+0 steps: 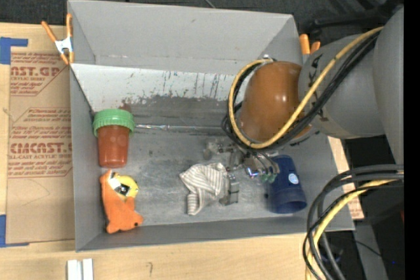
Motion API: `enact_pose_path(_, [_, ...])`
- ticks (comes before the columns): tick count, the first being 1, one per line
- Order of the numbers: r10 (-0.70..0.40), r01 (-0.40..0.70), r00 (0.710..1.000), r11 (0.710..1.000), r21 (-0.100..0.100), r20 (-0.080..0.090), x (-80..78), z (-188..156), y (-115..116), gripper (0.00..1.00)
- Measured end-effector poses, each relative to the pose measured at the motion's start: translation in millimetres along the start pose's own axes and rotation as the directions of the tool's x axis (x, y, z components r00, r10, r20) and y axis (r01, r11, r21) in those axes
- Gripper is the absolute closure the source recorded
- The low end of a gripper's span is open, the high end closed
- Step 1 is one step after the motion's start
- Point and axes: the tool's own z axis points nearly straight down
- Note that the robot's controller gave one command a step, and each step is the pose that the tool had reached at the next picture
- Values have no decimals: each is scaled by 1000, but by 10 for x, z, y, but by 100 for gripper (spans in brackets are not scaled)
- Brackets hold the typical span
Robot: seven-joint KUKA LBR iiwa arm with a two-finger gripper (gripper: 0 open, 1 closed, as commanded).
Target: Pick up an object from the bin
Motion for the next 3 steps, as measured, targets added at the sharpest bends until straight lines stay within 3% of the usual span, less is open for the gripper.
enact_pose_path(1, [-80,80,997,997,0,-2,23,388,26,0])
enact_pose_path(2, [-72,72,997,997,-2,-1,-10,382,156,100])
enact_pose_path(3, [-72,72,997,997,-2,-1,-10,382,156,100])
